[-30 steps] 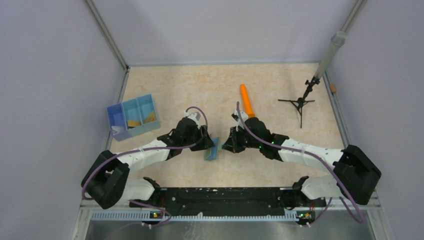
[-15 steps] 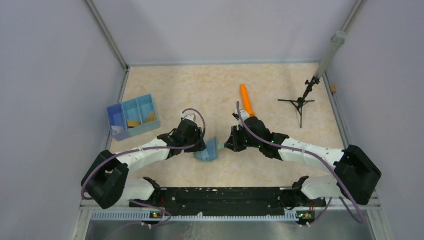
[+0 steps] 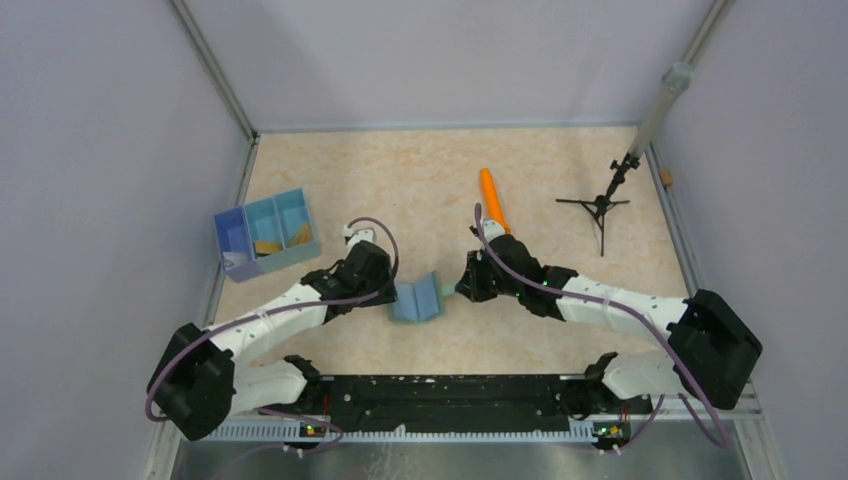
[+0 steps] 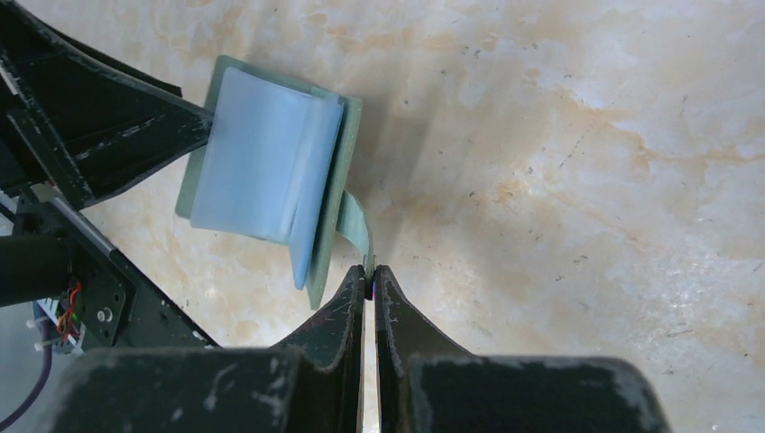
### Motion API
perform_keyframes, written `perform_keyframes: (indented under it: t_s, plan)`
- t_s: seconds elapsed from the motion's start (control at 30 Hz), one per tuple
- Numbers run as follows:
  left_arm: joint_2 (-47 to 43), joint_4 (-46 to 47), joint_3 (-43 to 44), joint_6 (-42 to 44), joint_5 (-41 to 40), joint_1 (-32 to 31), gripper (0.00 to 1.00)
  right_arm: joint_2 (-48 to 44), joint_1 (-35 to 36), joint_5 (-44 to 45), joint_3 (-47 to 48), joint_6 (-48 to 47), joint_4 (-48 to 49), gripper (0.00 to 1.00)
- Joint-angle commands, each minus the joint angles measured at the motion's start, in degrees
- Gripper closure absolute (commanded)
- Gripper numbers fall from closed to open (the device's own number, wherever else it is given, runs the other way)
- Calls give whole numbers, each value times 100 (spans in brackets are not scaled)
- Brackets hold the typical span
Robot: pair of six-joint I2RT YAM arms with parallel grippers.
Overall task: Put the credit cards into the card holder
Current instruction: Open the card holder at the center of the board.
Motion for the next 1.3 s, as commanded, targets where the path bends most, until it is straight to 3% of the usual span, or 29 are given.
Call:
perform_keyframes:
  t_s: [0.0,0.2,0.33,0.5,0.7,0.83,1.03,1.27]
  plan:
    - [-357,-472,129,-183,-314,-12,37,69,-19,286,4,9,138,100]
    - [-1155,-423,308,-413,-13,-12,34,141,-21,364,-74,27,183,100]
    - [-1371,272,171,-544,570,-12,27,162,-21,333,-108,26,255,100]
    - [-893,1504,-104,-642,1459,-12,17,170,-16,302,-125,24,368,100]
    - [175,1695,188,-387,1687,-21,6,94,-20,255,-173,30,394,100]
    - [718,1603,316,-168,1741,-22,5,-22,-21,277,-200,21,377,100]
    - [565,1359,185,-121,1417,-21,4,-417,-21,-15,-244,4,572,100]
    - [174,1964,-252,-483,1711,-21,2,-659,-16,-235,-99,-58,554,100]
